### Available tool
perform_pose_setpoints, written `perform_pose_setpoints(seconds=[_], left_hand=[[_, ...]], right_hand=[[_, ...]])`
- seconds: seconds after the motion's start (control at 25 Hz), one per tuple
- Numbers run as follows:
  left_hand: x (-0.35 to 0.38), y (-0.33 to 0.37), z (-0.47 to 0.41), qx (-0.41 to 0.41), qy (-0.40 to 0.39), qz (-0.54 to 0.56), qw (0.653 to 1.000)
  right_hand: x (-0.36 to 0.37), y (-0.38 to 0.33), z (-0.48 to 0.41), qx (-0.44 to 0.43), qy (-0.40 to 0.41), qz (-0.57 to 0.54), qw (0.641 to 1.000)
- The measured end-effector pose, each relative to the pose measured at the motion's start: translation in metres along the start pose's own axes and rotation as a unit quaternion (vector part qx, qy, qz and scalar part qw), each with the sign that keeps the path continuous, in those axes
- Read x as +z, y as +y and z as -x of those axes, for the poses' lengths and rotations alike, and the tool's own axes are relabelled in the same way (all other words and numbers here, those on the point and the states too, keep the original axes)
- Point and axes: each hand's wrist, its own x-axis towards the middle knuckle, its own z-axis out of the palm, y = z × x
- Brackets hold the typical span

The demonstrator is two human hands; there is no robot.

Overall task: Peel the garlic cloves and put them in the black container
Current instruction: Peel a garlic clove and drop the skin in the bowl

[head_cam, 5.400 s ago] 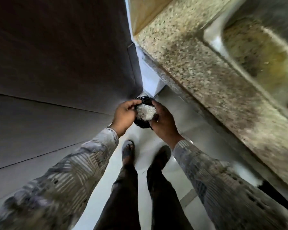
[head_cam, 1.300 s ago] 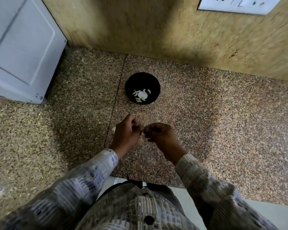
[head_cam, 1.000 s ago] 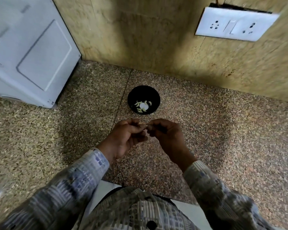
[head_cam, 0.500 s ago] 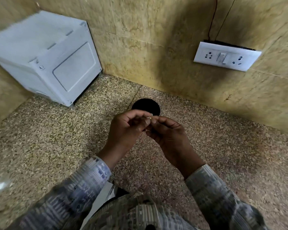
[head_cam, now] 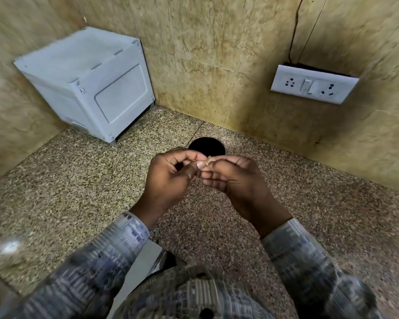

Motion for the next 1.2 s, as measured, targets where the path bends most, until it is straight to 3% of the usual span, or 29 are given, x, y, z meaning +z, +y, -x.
perform_pose_setpoints(seconds=[0.48,0.64,0.76,0.92,1.04,1.2], left_hand=[[0.013,0.016,0.022,-0.048,0.011,0.157,0.986],[0.019,0.017,0.025,-0.168,0.015,0.342,0.924],[0.023,0.021,0.028,-0.228,0.028,0.389,0.892],[0.028,0.017,0.031,-0.229,0.052,0.367,0.900],[0.029,0.005,0.035,-0.219,0.046,0.305,0.926],[0.030,-0.019,0.038,-0.196,0.041,0.175,0.964]], right_hand=[[0.016,0.006,0.025,-0.092,0.033,0.060,0.993],[0.014,0.005,0.032,-0.086,0.024,0.026,0.996],[0.016,0.006,0.035,-0.107,0.044,0.041,0.992],[0.019,0.010,0.039,-0.128,0.063,0.063,0.988],[0.014,0.020,0.037,-0.113,0.068,0.089,0.987],[0.007,0.050,0.018,-0.116,0.105,0.250,0.956]])
